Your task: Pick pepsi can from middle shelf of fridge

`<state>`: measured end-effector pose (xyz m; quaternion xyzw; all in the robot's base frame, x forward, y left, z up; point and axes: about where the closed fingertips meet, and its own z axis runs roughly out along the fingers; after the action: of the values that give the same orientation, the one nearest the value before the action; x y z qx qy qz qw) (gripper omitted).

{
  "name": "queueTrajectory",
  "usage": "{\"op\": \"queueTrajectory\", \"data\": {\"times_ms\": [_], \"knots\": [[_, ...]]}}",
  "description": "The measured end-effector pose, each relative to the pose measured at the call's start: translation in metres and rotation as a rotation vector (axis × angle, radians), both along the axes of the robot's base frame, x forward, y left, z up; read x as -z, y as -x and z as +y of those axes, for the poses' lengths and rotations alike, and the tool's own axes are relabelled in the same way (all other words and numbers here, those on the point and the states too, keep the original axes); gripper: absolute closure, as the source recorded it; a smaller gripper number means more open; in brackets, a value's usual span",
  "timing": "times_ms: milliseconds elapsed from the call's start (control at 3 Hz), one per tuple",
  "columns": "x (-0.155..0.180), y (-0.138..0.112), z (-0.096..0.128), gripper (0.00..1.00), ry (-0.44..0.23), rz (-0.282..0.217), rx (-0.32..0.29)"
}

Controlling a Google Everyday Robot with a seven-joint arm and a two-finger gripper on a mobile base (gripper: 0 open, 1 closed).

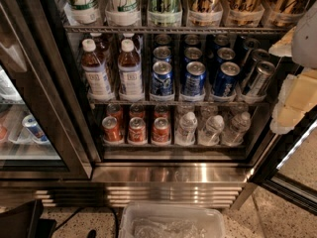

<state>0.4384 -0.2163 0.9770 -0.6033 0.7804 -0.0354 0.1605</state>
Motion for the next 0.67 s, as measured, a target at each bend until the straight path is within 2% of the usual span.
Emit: {"op": "queueTrajectory", "data": {"times_ms": [667], "knots": [[0.0089,0.0016,0.0026,0.00,-0.022,-0.015,-0.007]]}}
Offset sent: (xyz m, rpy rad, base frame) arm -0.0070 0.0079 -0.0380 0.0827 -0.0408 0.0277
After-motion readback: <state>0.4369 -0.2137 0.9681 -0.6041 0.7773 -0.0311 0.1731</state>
